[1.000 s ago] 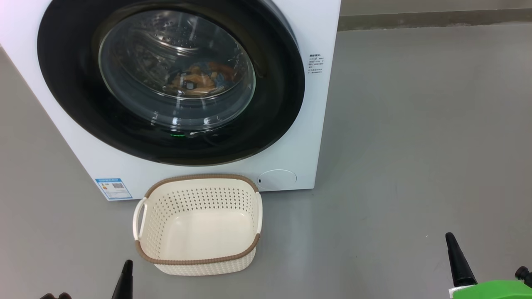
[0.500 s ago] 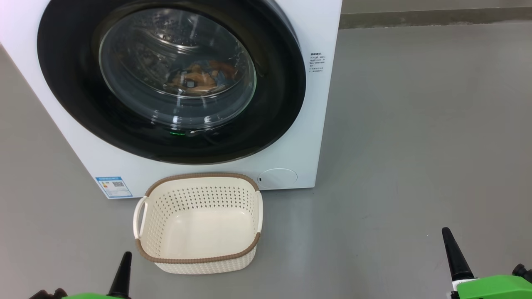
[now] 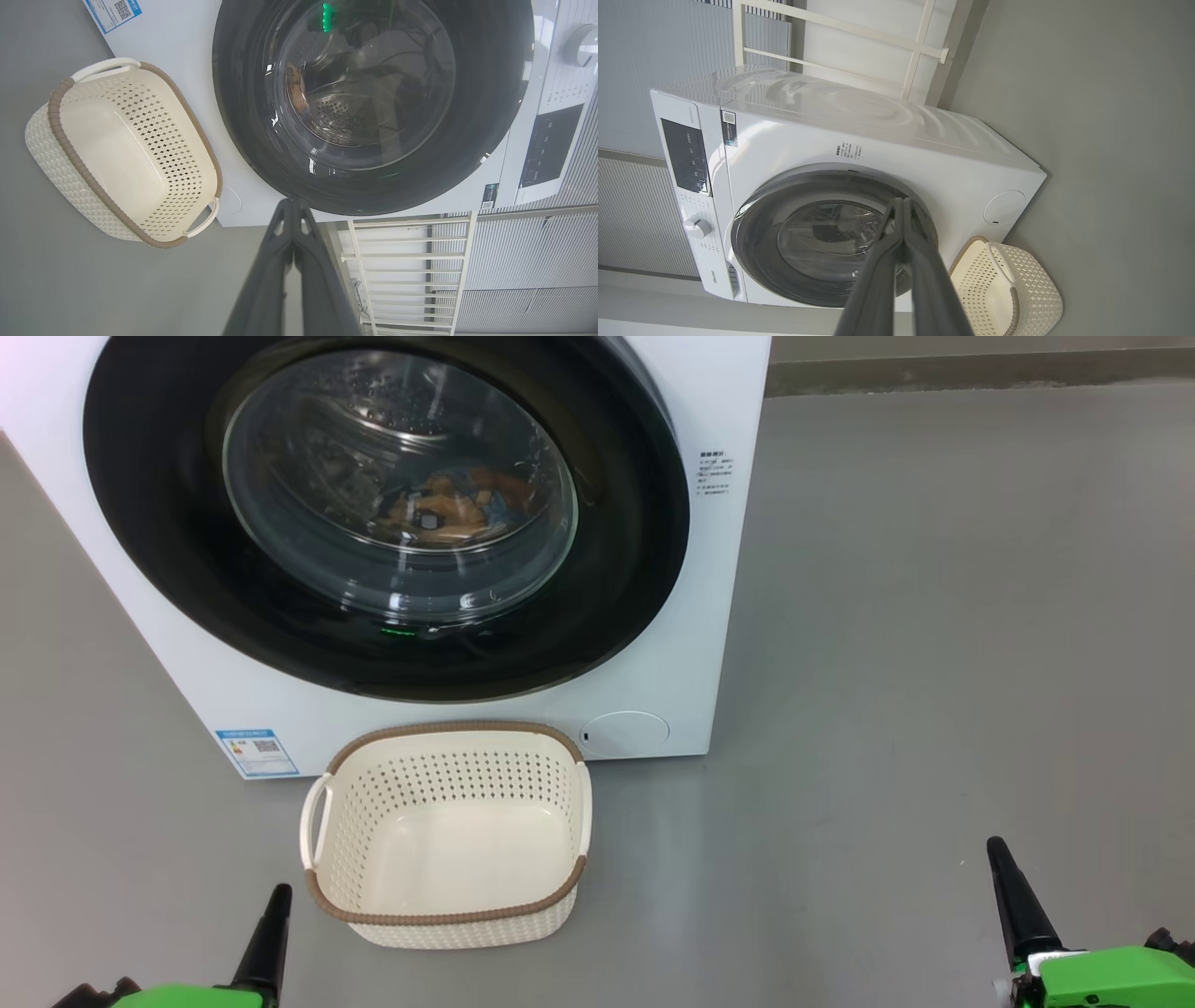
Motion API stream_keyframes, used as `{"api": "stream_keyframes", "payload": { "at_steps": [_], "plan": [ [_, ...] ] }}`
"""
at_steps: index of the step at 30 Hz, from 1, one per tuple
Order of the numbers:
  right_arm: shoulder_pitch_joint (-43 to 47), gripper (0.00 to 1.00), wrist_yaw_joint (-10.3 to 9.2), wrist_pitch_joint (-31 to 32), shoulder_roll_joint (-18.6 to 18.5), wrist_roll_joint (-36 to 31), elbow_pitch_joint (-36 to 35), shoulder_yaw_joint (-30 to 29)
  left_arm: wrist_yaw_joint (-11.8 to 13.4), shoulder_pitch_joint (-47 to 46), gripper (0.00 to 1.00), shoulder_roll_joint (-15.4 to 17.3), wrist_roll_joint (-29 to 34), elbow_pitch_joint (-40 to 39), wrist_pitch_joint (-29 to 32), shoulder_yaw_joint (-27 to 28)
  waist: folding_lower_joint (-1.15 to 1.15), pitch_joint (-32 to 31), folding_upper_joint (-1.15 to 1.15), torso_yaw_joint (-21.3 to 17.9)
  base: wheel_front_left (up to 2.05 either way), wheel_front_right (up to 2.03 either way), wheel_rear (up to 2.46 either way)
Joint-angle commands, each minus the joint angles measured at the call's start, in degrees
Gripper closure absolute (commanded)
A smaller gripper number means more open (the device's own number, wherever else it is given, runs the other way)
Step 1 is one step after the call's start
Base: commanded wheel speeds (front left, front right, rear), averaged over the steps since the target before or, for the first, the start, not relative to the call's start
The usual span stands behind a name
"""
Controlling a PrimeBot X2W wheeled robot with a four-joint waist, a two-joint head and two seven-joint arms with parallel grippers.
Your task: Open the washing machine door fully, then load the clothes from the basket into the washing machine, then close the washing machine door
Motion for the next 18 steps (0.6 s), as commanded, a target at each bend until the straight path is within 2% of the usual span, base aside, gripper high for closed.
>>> {"api": "stream_keyframes", "payload": {
  "at_steps": [1,18],
  "plan": [
    [-3.0,1.00,-0.28,0.6,-0.3,1.6,-1.3,1.3,-0.5,-2.7,1.00,1.1,-1.4,-0.9,0.5,2.0,0.00,0.0,0.00,0.0,0.00,0.00,0.00],
    [-4.7,1.00,-0.33,3.4,-0.1,12.7,-0.8,1.8,-1.8,-4.6,1.00,1.2,-11.4,-0.3,3.3,3.7,0.00,0.3,0.00,0.2,0.00,0.00,0.00]
  ]
}}
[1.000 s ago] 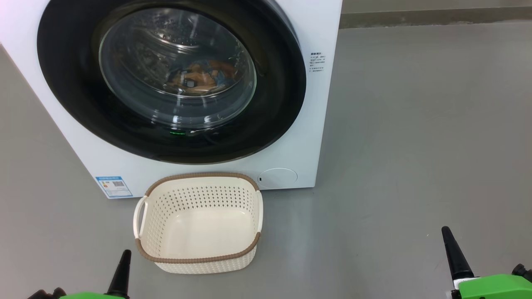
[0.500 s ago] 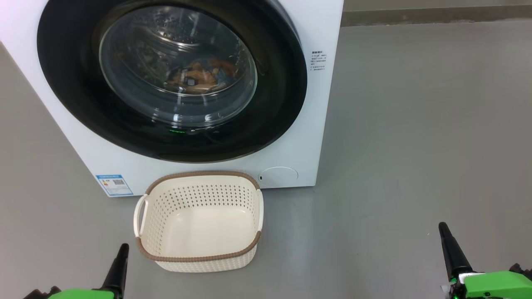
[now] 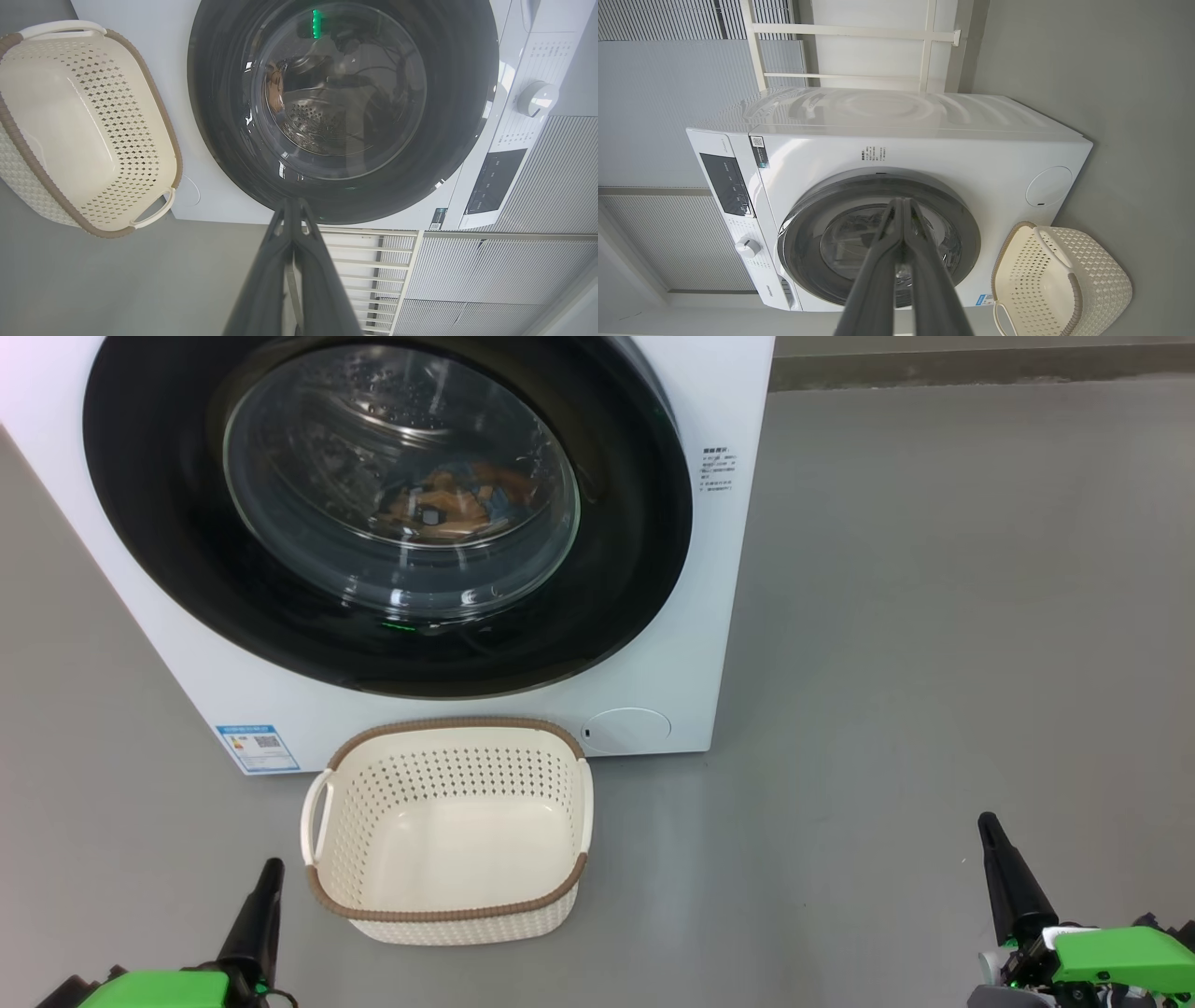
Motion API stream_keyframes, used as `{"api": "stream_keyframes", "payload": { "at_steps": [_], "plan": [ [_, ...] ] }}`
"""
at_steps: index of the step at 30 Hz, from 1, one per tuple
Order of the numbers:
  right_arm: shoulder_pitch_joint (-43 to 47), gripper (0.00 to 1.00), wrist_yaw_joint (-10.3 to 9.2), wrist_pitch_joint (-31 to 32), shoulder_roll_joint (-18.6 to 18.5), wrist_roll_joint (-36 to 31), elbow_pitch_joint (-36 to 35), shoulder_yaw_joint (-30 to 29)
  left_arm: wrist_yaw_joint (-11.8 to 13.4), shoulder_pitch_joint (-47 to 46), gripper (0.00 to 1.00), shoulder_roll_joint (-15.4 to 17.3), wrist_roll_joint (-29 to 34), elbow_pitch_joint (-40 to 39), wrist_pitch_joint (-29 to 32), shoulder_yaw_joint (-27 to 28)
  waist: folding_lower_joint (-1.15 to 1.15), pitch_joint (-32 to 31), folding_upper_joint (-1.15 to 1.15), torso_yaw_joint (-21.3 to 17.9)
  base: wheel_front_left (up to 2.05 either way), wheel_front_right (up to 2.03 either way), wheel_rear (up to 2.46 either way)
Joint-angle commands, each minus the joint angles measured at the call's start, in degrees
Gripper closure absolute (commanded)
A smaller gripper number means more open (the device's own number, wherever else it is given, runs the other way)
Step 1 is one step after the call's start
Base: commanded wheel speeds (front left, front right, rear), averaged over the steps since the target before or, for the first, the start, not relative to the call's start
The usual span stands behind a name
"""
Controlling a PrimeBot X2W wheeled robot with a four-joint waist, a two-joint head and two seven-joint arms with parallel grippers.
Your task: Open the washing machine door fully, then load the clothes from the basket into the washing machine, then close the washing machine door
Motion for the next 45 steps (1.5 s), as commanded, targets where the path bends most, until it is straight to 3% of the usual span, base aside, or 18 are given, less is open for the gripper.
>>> {"api": "stream_keyframes", "payload": {
  "at_steps": [1,45],
  "plan": [
    [-2.6,1.00,0.09,0.5,-0.2,1.3,-1.4,1.6,-0.6,-2.5,1.00,1.1,-0.7,-1.0,0.4,2.2,0.00,0.0,0.00,0.0,0.00,0.00,0.00],
    [-2.6,1.00,0.09,0.4,-0.2,1.3,-1.4,1.6,-0.6,-2.5,1.00,1.1,-0.7,-1.0,0.4,2.2,0.00,0.0,0.00,0.0,0.00,0.00,0.00]
  ]
}}
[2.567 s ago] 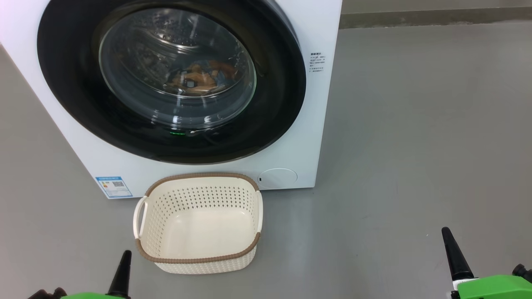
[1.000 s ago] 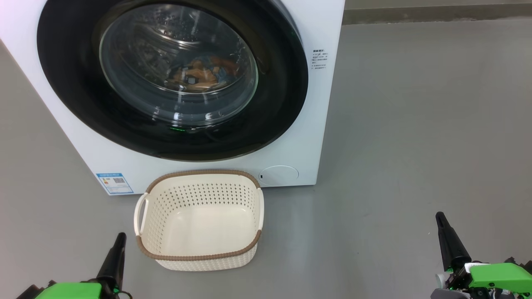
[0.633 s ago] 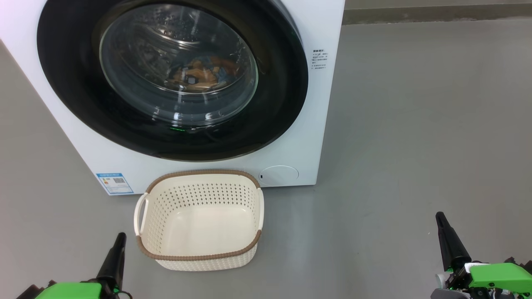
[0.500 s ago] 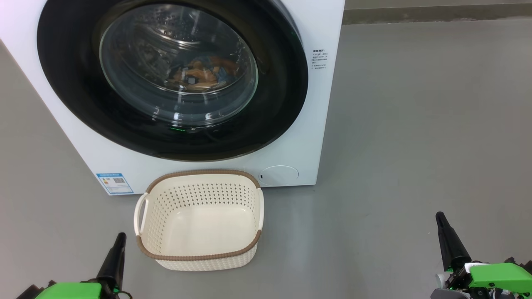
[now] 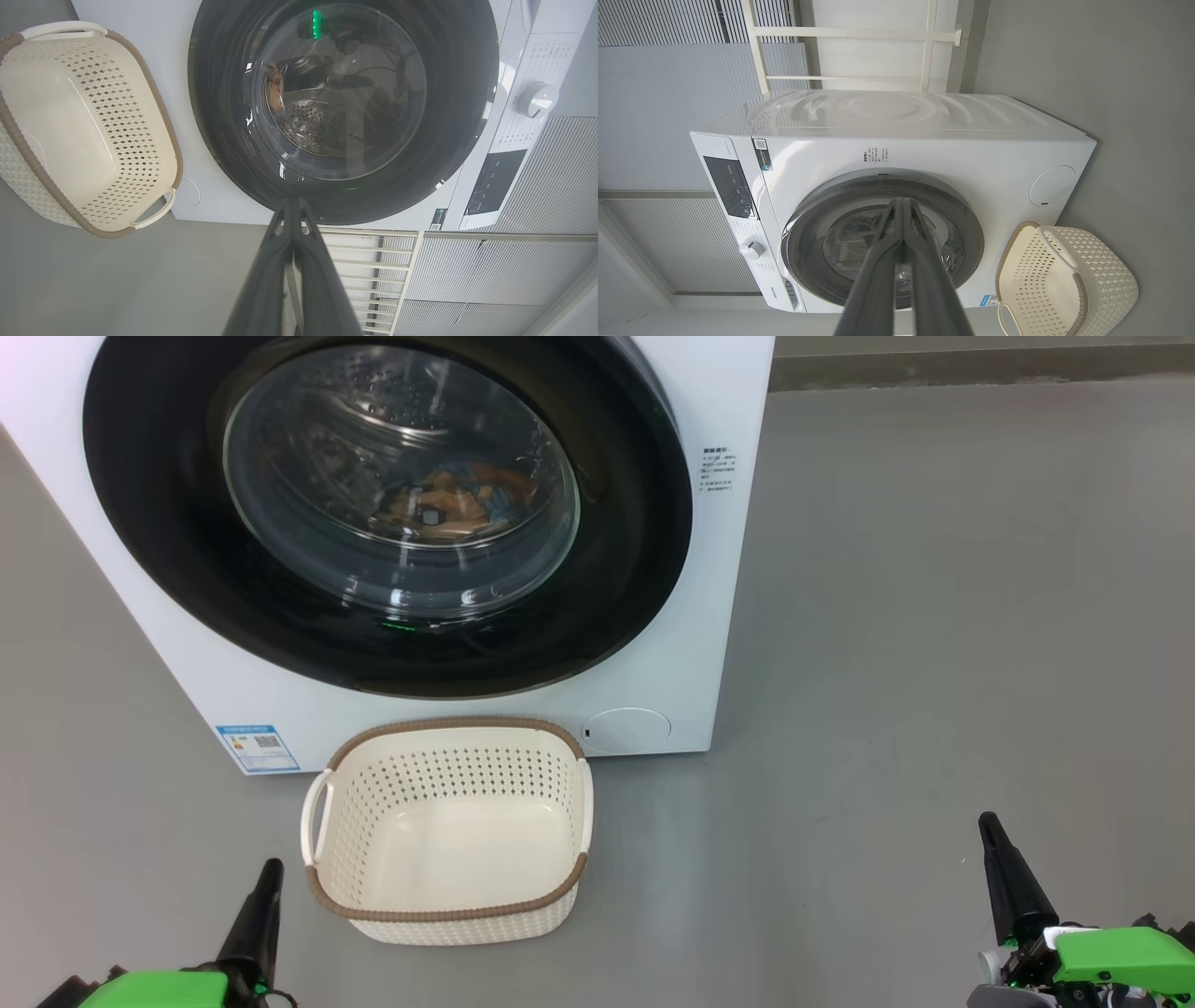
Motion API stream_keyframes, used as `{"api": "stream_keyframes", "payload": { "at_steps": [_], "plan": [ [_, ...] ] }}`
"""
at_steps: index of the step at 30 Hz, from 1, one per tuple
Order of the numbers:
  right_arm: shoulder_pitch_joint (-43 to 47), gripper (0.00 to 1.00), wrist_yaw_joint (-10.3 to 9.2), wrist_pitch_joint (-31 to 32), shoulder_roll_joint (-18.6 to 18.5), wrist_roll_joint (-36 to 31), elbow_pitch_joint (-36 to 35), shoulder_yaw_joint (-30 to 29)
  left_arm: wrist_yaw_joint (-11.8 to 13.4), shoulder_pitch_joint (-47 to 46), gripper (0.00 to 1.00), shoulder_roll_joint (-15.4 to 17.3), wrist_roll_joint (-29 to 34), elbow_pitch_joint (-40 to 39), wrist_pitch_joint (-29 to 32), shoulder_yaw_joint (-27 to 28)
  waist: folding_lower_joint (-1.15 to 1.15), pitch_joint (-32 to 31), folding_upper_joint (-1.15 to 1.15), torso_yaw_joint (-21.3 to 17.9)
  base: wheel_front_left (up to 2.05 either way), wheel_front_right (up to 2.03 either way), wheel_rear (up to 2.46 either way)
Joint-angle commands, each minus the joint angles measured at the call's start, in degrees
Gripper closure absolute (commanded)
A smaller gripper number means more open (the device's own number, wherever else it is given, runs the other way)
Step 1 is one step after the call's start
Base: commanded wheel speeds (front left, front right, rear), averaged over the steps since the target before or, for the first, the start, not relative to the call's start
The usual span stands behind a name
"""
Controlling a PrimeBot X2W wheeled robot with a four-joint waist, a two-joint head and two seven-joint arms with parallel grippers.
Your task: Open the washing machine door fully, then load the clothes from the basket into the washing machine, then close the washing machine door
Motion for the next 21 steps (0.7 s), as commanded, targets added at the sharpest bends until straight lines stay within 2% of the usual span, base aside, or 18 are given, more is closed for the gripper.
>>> {"api": "stream_keyframes", "payload": {
  "at_steps": [1,21],
  "plan": [
    [-2.3,1.00,0.09,0.4,-0.2,0.2,-1.4,1.5,-0.6,-2.4,1.00,1.1,-0.4,-1.1,0.4,2.0,0.00,0.0,0.00,0.0,0.00,0.00,0.00],
    [-2.3,1.00,0.09,0.4,-0.2,0.2,-1.4,1.5,-0.6,-2.4,1.00,1.1,-0.4,-1.1,0.4,2.0,0.00,0.0,0.00,0.0,0.00,0.00,0.00]
  ]
}}
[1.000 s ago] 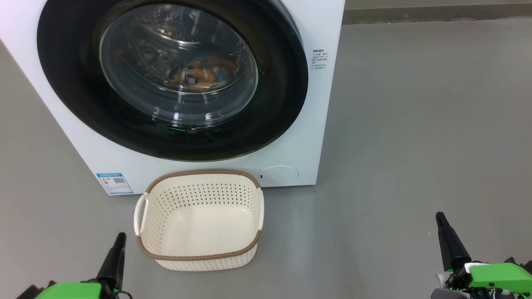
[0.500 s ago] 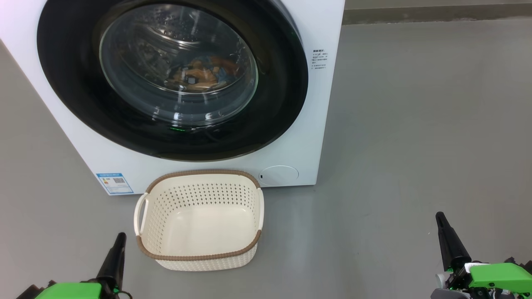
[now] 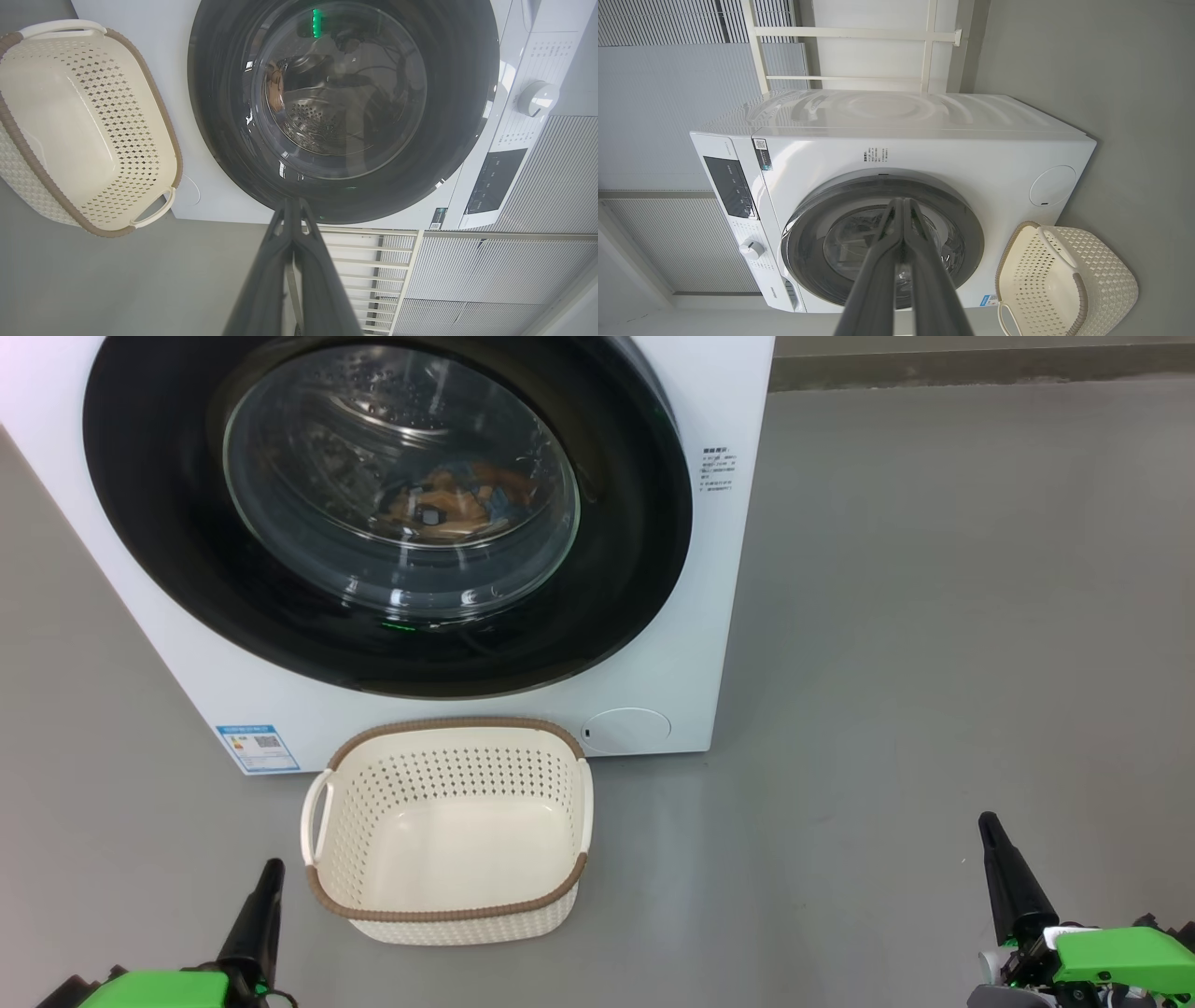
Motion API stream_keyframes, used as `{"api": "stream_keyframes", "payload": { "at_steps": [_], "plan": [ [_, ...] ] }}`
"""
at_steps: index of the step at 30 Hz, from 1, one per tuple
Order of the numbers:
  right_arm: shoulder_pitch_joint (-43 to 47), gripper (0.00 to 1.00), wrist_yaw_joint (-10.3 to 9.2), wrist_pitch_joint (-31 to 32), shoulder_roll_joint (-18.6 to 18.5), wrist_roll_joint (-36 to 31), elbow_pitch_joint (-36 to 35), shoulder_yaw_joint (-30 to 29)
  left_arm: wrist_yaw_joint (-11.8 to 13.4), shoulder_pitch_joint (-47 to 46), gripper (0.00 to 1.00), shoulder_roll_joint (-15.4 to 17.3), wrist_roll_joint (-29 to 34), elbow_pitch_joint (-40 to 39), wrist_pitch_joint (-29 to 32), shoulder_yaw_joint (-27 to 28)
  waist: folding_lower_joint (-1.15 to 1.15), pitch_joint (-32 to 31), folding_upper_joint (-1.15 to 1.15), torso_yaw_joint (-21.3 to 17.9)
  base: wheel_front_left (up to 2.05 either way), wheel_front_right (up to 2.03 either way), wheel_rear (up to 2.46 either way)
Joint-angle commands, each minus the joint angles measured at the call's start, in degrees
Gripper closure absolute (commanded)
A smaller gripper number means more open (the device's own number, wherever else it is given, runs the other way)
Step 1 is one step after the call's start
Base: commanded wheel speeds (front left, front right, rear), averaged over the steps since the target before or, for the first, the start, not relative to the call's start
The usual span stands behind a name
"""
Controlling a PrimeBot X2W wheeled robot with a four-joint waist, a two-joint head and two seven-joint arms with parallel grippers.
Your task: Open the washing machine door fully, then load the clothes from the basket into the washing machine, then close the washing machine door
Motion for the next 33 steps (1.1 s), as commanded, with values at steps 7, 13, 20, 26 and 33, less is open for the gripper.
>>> {"api": "stream_keyframes", "payload": {
  "at_steps": [7,13,20,26,33],
  "plan": [
    [-2.3,1.00,0.09,0.4,-0.2,0.2,-1.4,1.5,-0.6,-2.4,1.00,1.1,-0.4,-1.1,0.1,2.0,0.00,0.0,0.00,0.0,0.00,0.00,0.00],
    [-2.3,1.00,0.09,0.4,-0.2,0.2,-1.4,1.6,-0.6,-2.4,1.00,1.1,-0.4,-1.1,0.1,2.0,0.00,0.0,0.00,0.0,0.00,0.00,0.00],
    [-2.3,1.00,0.09,0.4,-0.2,0.2,-1.4,1.6,-0.6,-2.4,1.00,1.1,-0.4,-1.1,0.1,2.0,0.00,0.0,0.00,0.0,0.00,0.00,0.00],
    [-2.3,1.00,0.09,0.4,-0.2,0.2,-1.4,1.6,-0.6,-2.4,1.00,1.1,-0.4,-1.1,0.1,2.0,0.00,0.0,0.00,0.0,0.00,0.00,0.00],
    [-2.3,1.00,0.09,0.4,-0.2,0.2,-1.4,1.6,-0.6,-2.4,1.00,1.1,-0.4,-1.1,0.1,2.0,0.00,0.0,0.00,0.0,0.00,0.00,0.00]
  ]
}}
